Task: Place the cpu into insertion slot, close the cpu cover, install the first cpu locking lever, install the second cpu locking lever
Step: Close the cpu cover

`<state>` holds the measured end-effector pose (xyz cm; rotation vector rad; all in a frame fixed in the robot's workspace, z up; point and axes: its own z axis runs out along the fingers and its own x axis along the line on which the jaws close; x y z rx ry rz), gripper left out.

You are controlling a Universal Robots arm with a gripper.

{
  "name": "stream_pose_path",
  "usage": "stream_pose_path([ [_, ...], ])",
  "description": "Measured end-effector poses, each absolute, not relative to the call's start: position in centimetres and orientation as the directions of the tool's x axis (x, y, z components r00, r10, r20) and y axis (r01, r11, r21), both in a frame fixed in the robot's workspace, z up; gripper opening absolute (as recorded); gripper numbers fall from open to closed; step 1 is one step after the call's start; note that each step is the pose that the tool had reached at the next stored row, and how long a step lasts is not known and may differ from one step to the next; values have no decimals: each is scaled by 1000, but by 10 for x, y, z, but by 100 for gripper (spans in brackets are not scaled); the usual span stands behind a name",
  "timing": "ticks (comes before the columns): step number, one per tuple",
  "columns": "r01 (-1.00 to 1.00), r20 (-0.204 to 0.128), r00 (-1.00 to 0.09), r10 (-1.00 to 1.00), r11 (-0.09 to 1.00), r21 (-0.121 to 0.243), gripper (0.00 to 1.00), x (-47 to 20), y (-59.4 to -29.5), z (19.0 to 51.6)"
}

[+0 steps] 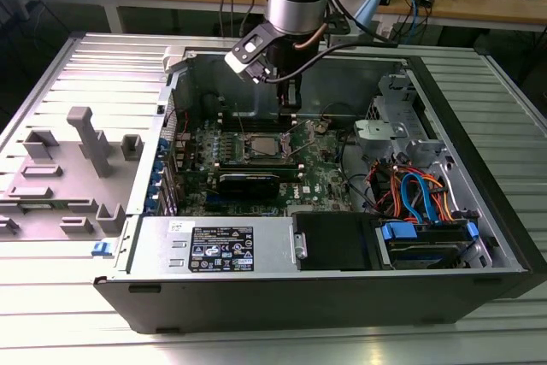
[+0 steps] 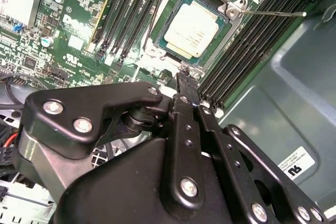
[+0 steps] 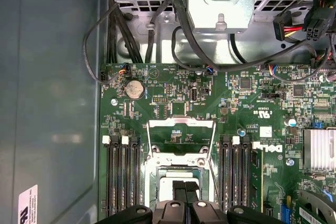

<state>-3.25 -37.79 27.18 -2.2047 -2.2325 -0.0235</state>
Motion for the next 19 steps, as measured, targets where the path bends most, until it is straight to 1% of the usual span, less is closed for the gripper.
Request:
stream_pose_path([
  [19,1000,13,-13,1000,12,8,11,-27,-378,272],
])
